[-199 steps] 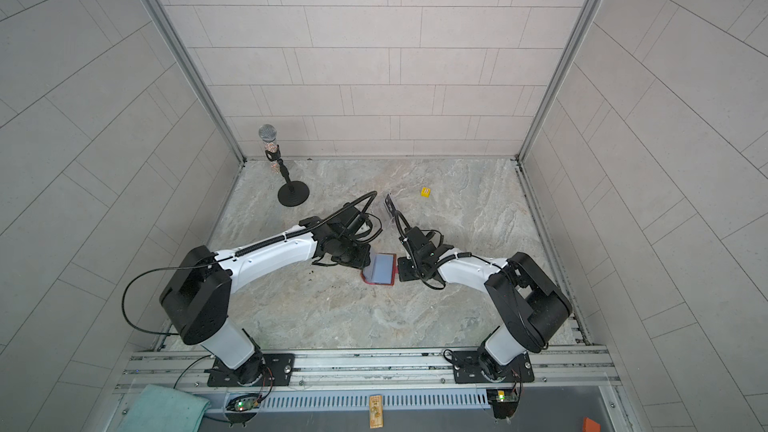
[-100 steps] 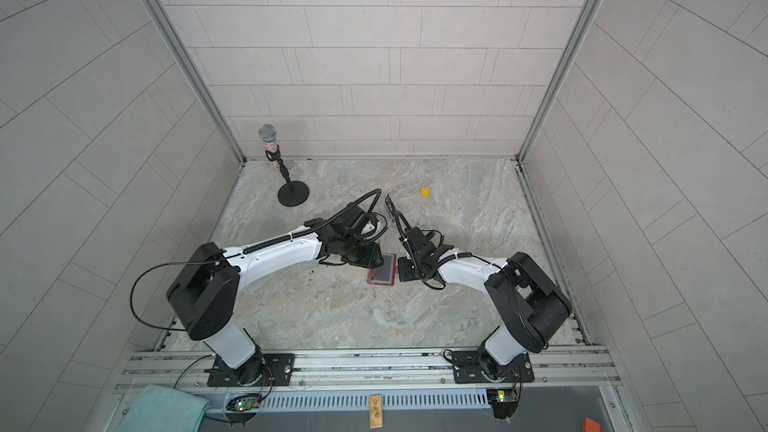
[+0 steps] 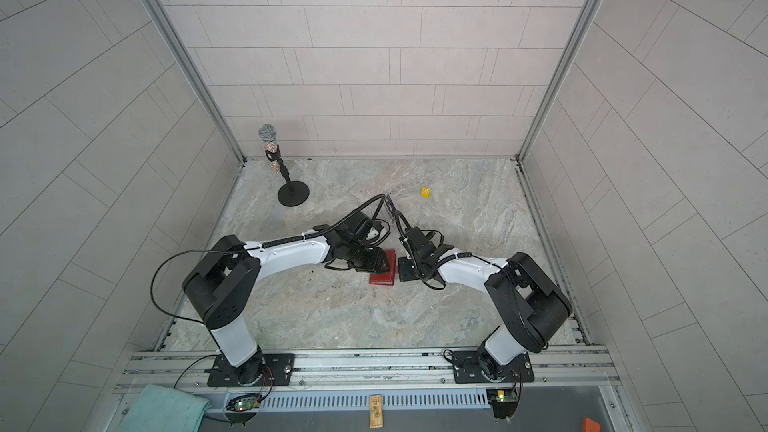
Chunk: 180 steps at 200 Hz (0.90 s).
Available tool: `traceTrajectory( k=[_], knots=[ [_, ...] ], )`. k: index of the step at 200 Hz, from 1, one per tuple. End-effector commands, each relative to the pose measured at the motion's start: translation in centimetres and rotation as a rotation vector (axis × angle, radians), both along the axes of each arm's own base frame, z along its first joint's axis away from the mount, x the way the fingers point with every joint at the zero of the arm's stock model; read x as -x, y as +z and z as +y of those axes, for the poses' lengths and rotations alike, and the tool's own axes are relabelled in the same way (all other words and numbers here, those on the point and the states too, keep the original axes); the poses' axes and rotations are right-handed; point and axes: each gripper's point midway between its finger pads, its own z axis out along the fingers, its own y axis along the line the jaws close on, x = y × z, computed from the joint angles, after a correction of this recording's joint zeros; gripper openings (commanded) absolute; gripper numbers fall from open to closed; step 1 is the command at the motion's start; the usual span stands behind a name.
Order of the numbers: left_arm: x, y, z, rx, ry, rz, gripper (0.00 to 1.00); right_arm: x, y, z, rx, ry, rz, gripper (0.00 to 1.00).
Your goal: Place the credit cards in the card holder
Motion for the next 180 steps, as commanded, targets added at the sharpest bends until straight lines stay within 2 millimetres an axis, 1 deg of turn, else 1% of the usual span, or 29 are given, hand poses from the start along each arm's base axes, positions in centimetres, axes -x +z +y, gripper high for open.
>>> traceTrajectory(
  k=[1, 48, 71, 76, 96, 104, 138, 180],
  knots=[
    [0.3, -0.9, -0.2, 0.003, -0.004, 0.014, 0.45, 0.2, 0.0, -0.5, 0.006, -0.017, 0.0, 0.01],
    [0.5, -2.3, 0.3, -0.015, 0.019, 0.028, 0.37, 0.4, 0.1, -0.7, 0.008, -0.017, 0.001, 0.0],
    [0.6, -2.9, 0.5, -0.021, 0.032, 0.032, 0.32, 0.3, 0.4, -0.6, 0.001, -0.016, -0.006, 0.0],
    [0.6, -3.0, 0.5, -0.022, 0.034, 0.036, 0.3, 0.3, 0.5, -0.5, -0.001, -0.015, -0.008, 0.0],
    [0.6, -3.5, 0.7, -0.025, 0.054, 0.04, 0.28, 0.3, 0.8, -0.3, -0.015, -0.009, -0.012, 0.0],
    [0.5, -3.6, 0.8, -0.026, 0.066, 0.039, 0.26, 0.3, 0.9, -0.2, -0.023, -0.004, -0.013, 0.01],
    [0.3, -4.3, 1.3, -0.047, 0.104, 0.034, 0.23, 0.3, 1.7, 0.7, -0.072, 0.014, -0.025, 0.0],
    [0.4, -4.4, 1.8, -0.062, 0.12, 0.028, 0.22, 0.1, 2.3, 2.0, -0.14, 0.037, -0.03, 0.0]
  ],
)
